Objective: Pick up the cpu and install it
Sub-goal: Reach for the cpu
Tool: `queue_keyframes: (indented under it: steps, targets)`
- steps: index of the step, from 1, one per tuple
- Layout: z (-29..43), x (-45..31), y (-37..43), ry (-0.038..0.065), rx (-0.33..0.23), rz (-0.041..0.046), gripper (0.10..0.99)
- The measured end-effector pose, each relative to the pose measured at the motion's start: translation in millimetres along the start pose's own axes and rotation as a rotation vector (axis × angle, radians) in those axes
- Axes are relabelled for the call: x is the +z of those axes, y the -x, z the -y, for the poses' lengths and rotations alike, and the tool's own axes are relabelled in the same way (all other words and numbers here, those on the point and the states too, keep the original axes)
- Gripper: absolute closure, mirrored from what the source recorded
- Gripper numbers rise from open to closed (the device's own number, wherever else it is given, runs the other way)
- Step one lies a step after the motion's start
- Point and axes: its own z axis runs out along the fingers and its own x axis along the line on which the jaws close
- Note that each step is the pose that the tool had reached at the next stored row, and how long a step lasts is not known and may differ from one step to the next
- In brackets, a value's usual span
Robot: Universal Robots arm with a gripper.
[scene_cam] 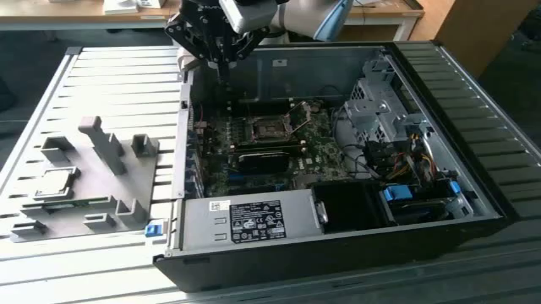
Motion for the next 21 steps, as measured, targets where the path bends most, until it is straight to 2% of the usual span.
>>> queue_keyframes:
  steps: [7, 21]
  targets:
    - [0.0, -0.1, -0.6, 0.000, 0.000, -0.0001, 0.980]
    - [0.7, -0.2, -9.6, 0.000, 0.000, 0.0000, 0.980]
